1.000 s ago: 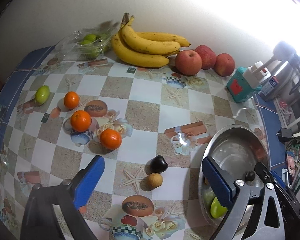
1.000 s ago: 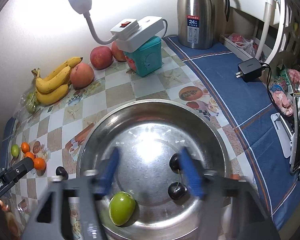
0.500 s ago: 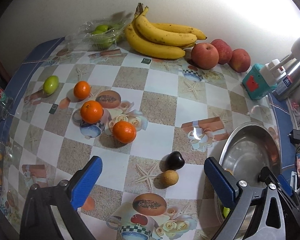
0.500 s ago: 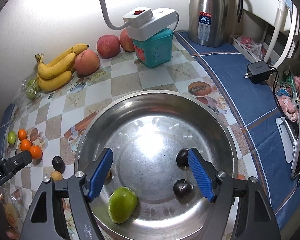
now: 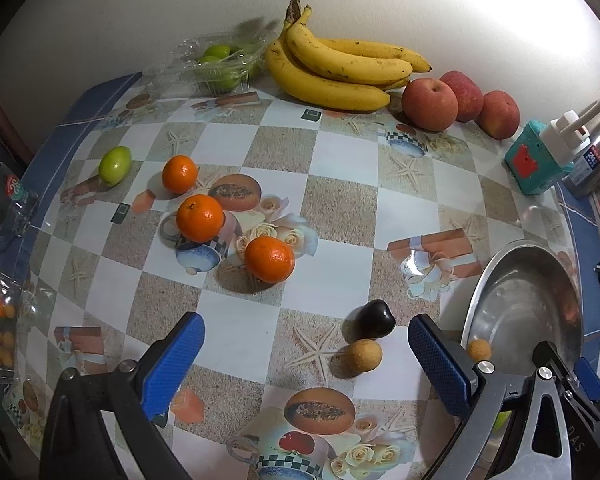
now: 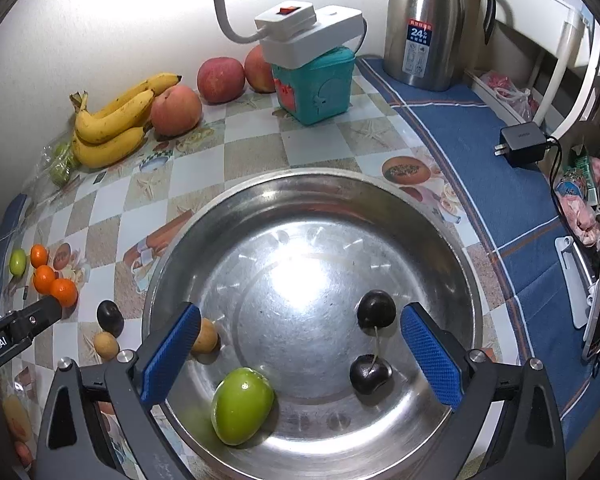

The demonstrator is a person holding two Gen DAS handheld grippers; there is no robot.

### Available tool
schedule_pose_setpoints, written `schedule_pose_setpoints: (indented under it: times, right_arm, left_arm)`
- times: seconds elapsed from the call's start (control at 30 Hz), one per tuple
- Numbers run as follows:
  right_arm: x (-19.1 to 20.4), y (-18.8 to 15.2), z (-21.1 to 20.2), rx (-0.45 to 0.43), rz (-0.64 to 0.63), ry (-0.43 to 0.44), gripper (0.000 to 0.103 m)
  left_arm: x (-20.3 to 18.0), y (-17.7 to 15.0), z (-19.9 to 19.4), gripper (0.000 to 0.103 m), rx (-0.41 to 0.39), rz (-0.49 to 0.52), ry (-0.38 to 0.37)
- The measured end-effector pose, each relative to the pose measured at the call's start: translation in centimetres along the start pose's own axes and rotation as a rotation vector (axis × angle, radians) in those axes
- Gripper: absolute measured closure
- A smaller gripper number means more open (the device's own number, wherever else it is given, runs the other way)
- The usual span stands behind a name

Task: Organize fruits
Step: 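Move both tools back from the basin toward the remaining kiwi and plum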

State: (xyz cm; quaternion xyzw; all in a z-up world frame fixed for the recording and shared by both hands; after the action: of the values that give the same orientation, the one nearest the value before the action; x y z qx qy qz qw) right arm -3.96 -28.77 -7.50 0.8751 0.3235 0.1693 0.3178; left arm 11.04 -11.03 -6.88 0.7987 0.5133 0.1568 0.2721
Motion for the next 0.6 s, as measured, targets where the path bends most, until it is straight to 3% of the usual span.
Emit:
schedule_pose_setpoints:
  times: [0.43, 0.6]
  right_arm:
    - [-0.1, 0.0, 0.0, 0.000, 0.014, 0.004, 0.003]
    - [0.5, 0.1, -0.2, 0.003, 0.004, 0.015, 0.003]
  left_arm:
    - [-0.6, 0.1, -0.2, 0.000, -0.002, 0.050, -0.020]
    - [1.2, 0.8, 0.2, 0.000, -0.006, 0.037, -0.003]
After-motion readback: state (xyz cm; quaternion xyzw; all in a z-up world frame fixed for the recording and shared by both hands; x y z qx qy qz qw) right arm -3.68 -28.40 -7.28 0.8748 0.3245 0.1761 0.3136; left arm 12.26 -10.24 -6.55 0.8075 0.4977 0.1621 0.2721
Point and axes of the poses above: each gripper's, at about its wrist camera, not at the fingertips, and z roughly the way its jaws point, x to its left, y to its top, the point moved 8 cm from there along z, roughly the way its jaws point, and after that the axes turned 15 degrees about -x, right-handed, at the moved point
